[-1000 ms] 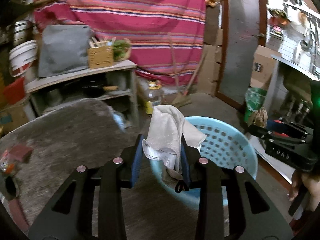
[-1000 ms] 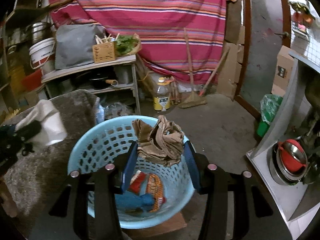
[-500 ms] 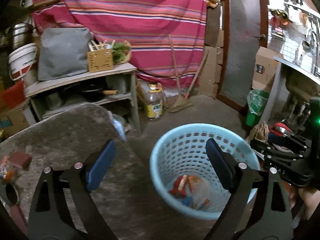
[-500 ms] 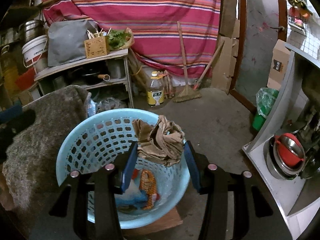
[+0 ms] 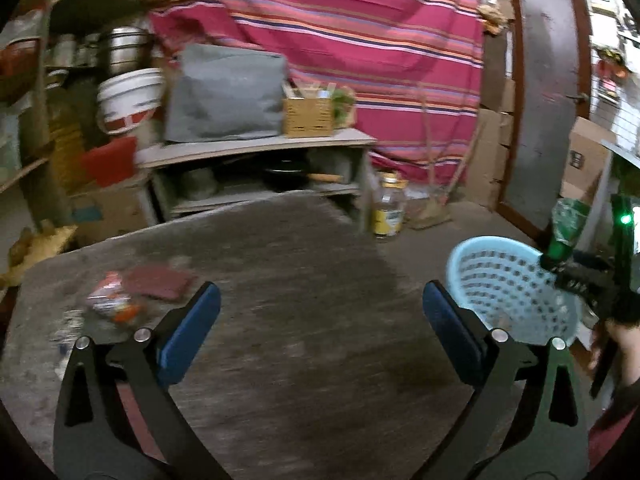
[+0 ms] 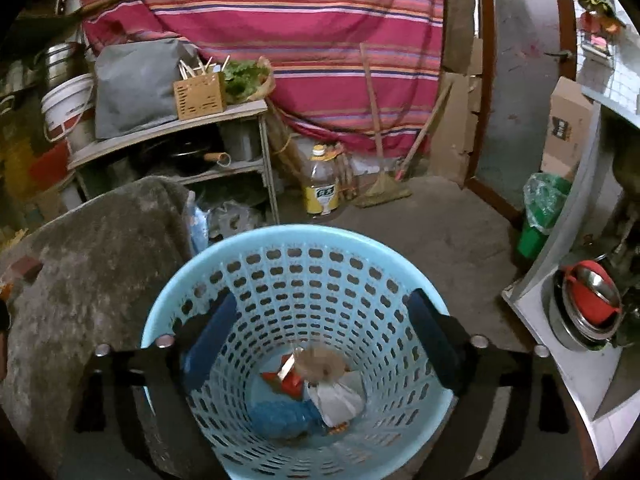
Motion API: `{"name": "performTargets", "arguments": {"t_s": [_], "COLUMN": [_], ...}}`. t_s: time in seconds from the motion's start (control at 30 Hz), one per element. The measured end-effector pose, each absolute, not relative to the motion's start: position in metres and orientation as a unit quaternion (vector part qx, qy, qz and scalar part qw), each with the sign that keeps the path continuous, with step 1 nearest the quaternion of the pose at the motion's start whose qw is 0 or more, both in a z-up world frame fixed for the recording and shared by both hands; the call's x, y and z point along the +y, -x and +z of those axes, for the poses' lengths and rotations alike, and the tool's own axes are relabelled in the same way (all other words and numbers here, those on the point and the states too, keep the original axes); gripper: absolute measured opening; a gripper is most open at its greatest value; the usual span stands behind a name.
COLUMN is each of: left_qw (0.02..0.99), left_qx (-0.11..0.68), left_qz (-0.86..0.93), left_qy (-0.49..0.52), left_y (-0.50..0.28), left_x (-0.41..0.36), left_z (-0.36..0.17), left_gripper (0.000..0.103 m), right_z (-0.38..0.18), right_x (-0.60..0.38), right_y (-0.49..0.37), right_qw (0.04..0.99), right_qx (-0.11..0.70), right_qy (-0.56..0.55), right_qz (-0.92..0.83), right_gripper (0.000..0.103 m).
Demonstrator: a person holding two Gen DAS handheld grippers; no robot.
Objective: Collect trash
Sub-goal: 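Return to the table and grasp the printed snack bag with the left tool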
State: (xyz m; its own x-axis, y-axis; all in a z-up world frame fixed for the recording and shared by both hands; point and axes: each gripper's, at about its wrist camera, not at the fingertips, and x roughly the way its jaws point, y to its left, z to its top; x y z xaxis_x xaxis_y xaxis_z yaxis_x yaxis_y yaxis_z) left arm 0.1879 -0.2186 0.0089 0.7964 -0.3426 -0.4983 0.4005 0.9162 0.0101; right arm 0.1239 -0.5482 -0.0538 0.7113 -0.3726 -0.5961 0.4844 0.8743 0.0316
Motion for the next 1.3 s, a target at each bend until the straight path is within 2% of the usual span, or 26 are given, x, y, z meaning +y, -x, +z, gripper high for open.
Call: {"name": "performTargets", "arguments": {"t_s": [0.23, 0.47, 0.6, 0.93, 1.1, 1.23, 1.27, 1.3], "left_qw": [0.957, 0.957, 0.955, 0.924, 0.904, 0.901, 0.902, 0.901], "left_qx": [0.26, 0.285, 0.295, 0.381, 0.426, 0.433, 0.431, 0.432], "left_qz": [-0.119, -0.046, -0.019, -0.009, -0.022, -0.031, -0.035, -0.044], "left_qy": [-0.048, -0.03, -0.021, 0.019, -0.004, -0.017, -0.023, -0.025], "left_y": [-0.192, -0.209, -0.221, -0.284, -0.309, -0.314, -0.313, -0.313], "left_x": [-0.115, -0.023, 0.013, 0.069, 0.055, 0.047, 0.046, 0.045], "left_z": [0.006, -0.011, -0.021, -0.075, -0.098, -0.104, -0.104, -0.105], "left_gripper": [0.098, 0.098, 0.098, 0.095, 0.068, 0.056, 0.038, 0.028], "right_z": [-0.04, -0.044, -0.049, -0.047, -0.053, -0.056, -0.057, -0.057], "right_x": [-0.48, -0.401, -0.365, -0.308, -0.295, -0.292, -0.29, -0.287], "right_y": [-0.136, -0.16, -0.174, -0.213, -0.227, -0.233, -0.234, -0.236], "right_qw": [0.932, 0.939, 0.939, 0.94, 0.939, 0.937, 0.937, 0.937], "right_qx": [0.287, 0.309, 0.319, 0.327, 0.334, 0.339, 0.34, 0.341], "right_qy": [-0.065, -0.057, -0.03, 0.0, 0.011, 0.006, 0.007, 0.009], "right_qz": [-0.211, -0.142, -0.127, -0.091, -0.085, -0.082, -0.082, -0.081], "right_gripper": [0.096, 0.097, 0.097, 0.097, 0.097, 0.097, 0.097, 0.097]}}
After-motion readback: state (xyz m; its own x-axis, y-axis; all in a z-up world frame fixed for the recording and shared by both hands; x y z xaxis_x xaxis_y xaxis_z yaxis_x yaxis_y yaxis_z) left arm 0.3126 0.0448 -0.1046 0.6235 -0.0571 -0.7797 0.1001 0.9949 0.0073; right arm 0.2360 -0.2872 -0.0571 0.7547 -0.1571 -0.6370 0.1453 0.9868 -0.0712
